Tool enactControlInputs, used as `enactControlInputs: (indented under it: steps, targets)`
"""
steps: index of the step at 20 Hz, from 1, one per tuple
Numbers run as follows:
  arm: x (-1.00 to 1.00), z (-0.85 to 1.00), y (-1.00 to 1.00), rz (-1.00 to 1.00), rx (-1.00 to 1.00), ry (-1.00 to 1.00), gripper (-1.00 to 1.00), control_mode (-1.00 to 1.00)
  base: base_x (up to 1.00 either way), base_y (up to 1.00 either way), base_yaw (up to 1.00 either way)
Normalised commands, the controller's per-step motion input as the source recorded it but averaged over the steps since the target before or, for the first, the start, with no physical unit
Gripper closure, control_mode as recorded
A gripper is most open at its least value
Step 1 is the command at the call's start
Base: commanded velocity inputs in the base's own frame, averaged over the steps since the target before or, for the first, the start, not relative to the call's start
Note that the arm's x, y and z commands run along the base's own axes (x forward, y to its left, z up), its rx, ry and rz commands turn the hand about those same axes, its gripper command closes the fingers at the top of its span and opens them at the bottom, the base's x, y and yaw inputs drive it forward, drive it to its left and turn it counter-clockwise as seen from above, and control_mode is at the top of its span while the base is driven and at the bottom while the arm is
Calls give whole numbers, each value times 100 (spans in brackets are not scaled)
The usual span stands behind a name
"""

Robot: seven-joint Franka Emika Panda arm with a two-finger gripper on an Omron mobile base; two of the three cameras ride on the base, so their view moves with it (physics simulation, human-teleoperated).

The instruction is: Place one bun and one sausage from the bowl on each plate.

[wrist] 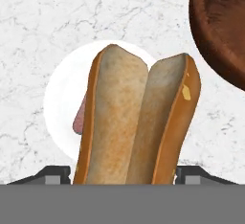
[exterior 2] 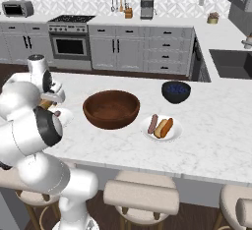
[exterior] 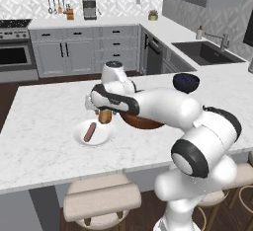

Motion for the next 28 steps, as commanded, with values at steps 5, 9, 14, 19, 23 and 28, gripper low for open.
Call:
enactControlInputs:
  steps: [5,9,14,19,23,28]
  targets:
    - [28,-63,35,-21,-13,4,100,-100,0,0,0]
    - [19,-66,-18,-15,-8,0,100,-100,0,0,0]
    - [22,-63,-39,-9,-1,0,100,-100,0,0,0]
    - [2,-59,-7,-1,0,0,100,-100,0,0,0]
    - [14,-29,1,0,1,1,-100,-100,0,0,0]
    - [23,0,0,0,5,0,-100,-100,0,0,0]
